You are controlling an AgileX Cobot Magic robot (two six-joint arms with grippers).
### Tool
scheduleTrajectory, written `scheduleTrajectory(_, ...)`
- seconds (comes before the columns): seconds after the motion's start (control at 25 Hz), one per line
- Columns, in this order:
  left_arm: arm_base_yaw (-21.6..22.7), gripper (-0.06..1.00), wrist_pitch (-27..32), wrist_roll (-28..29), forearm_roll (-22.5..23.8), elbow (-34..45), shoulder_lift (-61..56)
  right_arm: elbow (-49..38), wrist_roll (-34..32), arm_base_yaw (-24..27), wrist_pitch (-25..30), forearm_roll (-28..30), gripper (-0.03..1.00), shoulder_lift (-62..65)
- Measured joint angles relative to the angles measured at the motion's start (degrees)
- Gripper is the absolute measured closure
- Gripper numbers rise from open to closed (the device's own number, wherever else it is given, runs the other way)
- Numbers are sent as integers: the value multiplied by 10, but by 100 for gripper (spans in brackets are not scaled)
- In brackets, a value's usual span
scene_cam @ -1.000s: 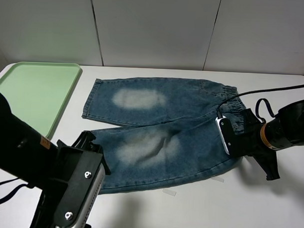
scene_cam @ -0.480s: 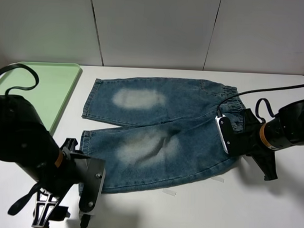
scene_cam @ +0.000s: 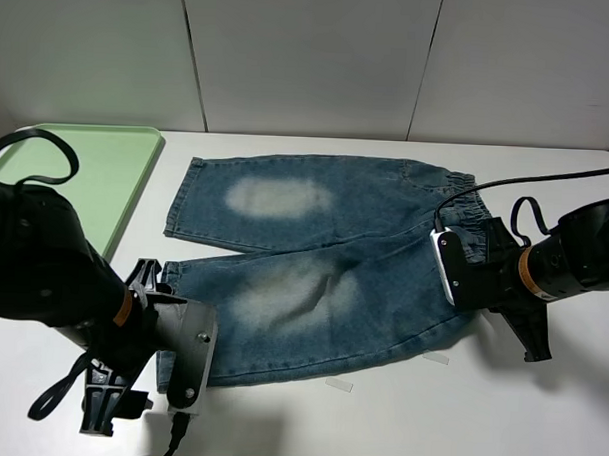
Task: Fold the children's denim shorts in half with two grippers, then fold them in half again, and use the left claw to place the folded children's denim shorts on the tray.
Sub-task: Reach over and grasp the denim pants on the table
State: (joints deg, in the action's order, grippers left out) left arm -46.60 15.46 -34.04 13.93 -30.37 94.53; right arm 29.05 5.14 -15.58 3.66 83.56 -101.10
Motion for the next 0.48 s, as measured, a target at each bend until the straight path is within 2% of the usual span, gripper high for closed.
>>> scheduleTrajectory(0.48,0,15,-58,5,0,0,2,0,-2,0,-2,-5,99,0)
